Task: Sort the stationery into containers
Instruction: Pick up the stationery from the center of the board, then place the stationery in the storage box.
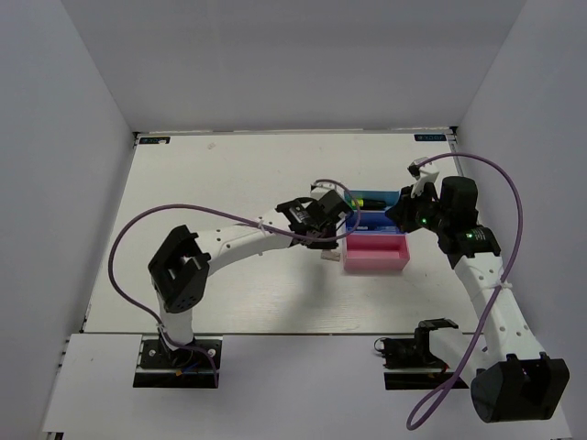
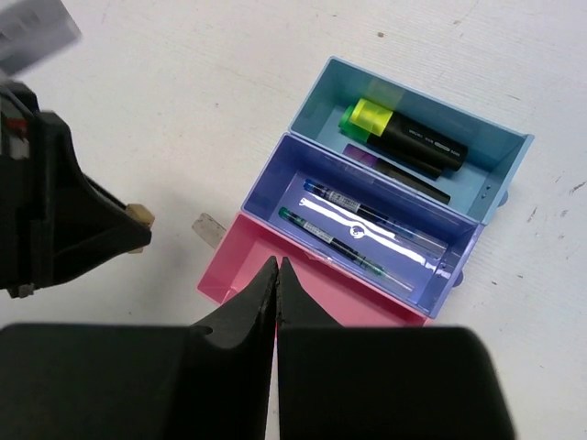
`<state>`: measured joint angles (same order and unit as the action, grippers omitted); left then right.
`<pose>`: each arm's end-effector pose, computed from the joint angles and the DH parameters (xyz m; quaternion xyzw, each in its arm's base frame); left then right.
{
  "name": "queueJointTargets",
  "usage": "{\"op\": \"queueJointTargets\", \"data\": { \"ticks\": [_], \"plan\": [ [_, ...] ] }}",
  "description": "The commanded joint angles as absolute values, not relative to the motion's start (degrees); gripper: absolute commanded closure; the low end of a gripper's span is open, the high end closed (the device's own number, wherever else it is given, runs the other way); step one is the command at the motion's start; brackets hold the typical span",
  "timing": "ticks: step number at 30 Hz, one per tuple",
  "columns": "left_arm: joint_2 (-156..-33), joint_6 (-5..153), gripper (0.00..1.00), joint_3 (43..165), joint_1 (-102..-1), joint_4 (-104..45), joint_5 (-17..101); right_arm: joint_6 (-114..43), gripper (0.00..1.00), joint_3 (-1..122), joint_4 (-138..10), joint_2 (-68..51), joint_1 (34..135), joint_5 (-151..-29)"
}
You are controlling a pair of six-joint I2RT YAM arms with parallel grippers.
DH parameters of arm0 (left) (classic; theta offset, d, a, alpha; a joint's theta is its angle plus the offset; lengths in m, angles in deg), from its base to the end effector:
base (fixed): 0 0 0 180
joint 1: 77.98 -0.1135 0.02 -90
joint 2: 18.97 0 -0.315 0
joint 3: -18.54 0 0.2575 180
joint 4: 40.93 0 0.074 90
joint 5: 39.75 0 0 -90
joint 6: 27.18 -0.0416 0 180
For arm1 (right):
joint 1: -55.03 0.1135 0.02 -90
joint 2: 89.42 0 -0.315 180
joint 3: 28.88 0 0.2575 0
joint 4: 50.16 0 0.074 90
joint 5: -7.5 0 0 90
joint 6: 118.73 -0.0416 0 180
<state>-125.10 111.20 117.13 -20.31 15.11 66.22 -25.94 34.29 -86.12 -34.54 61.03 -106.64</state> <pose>0.2308 -0.3433 0.2802 0.0464 0.9635 -0.0995 0.2442 0.1899 0.0371 0.3563 -0.1720 0.8260 0.1930 0.5009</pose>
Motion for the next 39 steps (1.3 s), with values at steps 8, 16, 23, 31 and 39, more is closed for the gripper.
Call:
{"op": "queueJointTargets", "data": {
  "ticks": [8, 16, 23, 31, 39],
  "plan": [
    [-132.2, 105.3, 1.00, 129.1, -19.0, 3.4, 60.4, -25.6, 1.00, 33.5, -84.6, -35.7, 60.1, -106.0],
    [-136.0, 106.3, 0.91, 132.3, -18.6, 3.1, 56.7, -25.5, 1.00, 33.4, -84.1, -35.6, 59.7, -105.4],
    [-136.5, 105.6, 0.62, 132.1, -17.9, 3.9, 56.5, -25.2, 0.76, 33.2, -84.1, -35.5, 59.3, -105.6],
    [-135.3, 105.6, 0.53, 134.0, -17.7, 4.9, 56.6, -25.1, 0.64, 33.2, -84.2, -35.7, 58.8, -106.1],
    [-128.1, 104.7, 1.00, 127.2, -18.1, 4.2, 59.8, -22.4, 1.00, 33.2, -84.6, -35.7, 58.3, -108.1]
  ]
}}
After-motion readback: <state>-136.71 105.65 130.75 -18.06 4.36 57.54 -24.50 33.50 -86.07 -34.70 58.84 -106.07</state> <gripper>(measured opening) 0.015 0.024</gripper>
